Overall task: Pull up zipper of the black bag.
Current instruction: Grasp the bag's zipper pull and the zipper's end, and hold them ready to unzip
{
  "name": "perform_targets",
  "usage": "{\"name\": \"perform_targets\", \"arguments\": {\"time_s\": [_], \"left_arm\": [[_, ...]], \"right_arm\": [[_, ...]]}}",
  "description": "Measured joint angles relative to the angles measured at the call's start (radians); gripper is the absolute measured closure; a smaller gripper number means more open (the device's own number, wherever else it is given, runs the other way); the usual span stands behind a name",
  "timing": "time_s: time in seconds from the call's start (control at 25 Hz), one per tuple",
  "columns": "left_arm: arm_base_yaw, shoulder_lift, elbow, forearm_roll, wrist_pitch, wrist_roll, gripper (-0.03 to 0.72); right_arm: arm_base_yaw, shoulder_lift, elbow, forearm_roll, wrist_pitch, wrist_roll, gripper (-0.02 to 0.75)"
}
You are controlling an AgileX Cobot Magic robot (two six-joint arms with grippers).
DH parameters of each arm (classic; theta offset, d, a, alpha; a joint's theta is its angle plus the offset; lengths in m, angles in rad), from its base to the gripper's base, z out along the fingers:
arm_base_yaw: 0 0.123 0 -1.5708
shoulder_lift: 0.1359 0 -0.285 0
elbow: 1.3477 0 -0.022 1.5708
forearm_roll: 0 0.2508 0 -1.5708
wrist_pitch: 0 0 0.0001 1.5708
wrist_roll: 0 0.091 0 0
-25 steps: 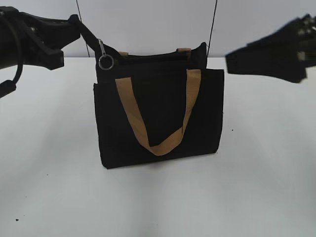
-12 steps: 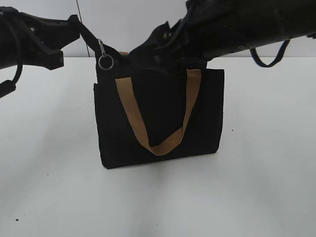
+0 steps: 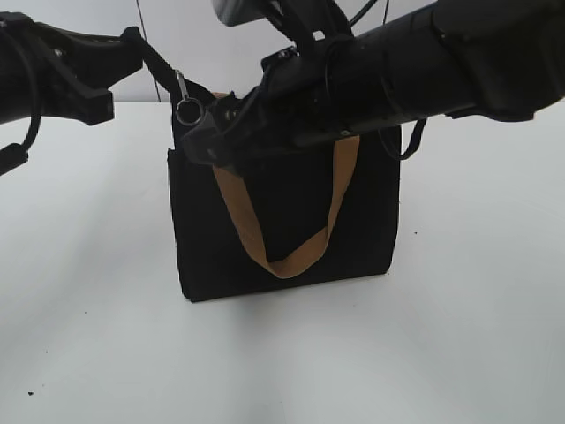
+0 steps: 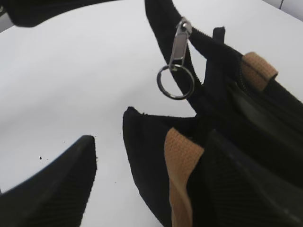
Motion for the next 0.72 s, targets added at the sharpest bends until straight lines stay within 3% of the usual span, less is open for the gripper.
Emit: {"name": "perform_targets", "arguments": {"time_s": [0.44,0.72], "left_arm": [[0.0,0.0,0.0,0.0,0.0,0.0,0.652],[0.0,0.0,0.0,0.0,0.0,0.0,0.652]], "right_arm": [[0.0,0.168,-0.193,0.004,0.034,0.0,0.281],[0.0,0.187,-0.206,0.006,0.05,-0.014,0.287]]}}
